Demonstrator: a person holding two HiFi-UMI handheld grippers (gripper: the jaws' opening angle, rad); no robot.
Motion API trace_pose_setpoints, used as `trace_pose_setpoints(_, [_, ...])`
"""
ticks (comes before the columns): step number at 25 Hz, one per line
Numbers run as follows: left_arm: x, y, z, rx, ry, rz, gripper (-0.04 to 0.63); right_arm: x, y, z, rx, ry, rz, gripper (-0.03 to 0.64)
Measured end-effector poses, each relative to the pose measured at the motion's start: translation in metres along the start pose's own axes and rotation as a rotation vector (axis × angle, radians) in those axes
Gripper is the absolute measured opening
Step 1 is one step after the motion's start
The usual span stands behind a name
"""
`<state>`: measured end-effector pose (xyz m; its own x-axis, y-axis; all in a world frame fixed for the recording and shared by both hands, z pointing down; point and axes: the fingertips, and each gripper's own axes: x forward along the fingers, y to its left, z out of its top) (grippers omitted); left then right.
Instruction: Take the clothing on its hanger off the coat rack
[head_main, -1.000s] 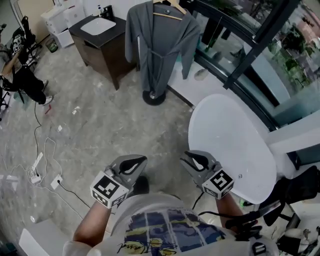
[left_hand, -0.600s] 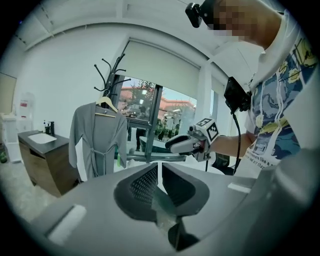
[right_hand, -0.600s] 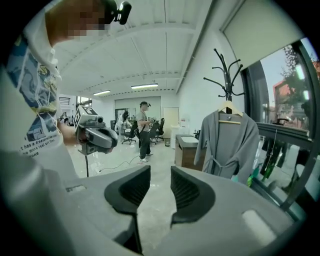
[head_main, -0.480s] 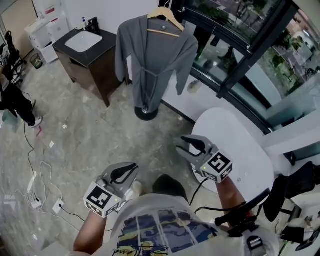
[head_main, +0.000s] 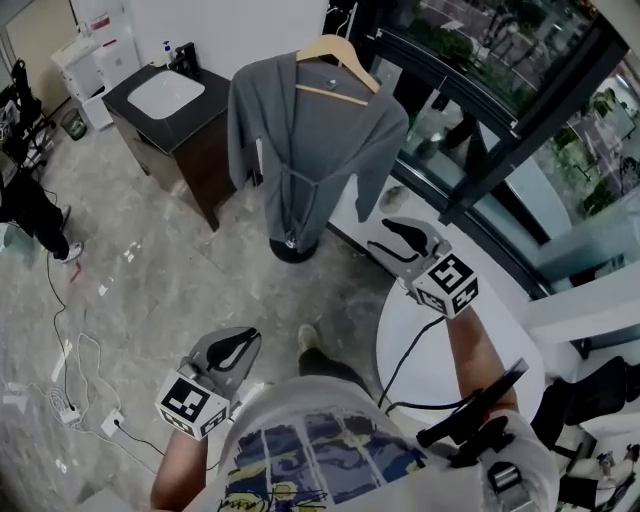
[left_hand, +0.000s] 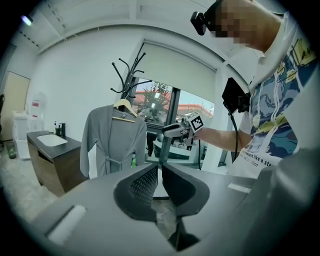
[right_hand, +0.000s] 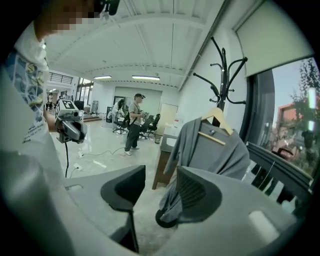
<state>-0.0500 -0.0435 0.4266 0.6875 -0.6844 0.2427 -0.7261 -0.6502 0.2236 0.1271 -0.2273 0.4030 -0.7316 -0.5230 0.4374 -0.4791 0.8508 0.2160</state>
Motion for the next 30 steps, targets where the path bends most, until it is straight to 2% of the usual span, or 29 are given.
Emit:
trace_pose_setpoints(5, [0.042,0.023,0.021,0.006,-0.014,0.011,0.031,0.026,-0.106,0.023,-0.082,0.012,-0.055,0.195])
trace_pose_setpoints(9, [0.073,0.033,0.036,-0.001,-0.005,0.021,0.031,0.048,-0.173,0.037,-0.123,0.025,-0.062,0.208])
trace_pose_setpoints(14, [0.101,0.046,0.040,-0.001,0.000,0.041,0.031,0.076,-0.235,0.053,-0.154,0.035,-0.056,0.224])
trace_pose_setpoints(17, [0.111,0.054,0.047,-0.003,-0.004,0.070,0.031,0.097,-0.263,0.059,-0.158,0.051,-0.028,0.259])
trace_pose_setpoints(20, [0.118,0.061,0.052,-0.003,-0.010,0.098,0.031,0.122,-0.280,0.060,-0.116,0.067,0.043,0.290])
trace_pose_setpoints(25, [0.124,0.067,0.051,-0.014,0.000,0.121,0.031,0.153,-0.281,0.058,0.033,0.104,0.268,0.311])
trace_pose_setpoints(27, [0.126,0.069,0.051,-0.021,0.003,0.129,0.029,0.162,-0.275,0.060,0.051,0.115,0.346,0.311])
trace_pose_setpoints(30, [0.127,0.071,0.050,-0.030,0.002,0.139,0.028,0.173,-0.267,0.069,0.051,0.105,0.413,0.308])
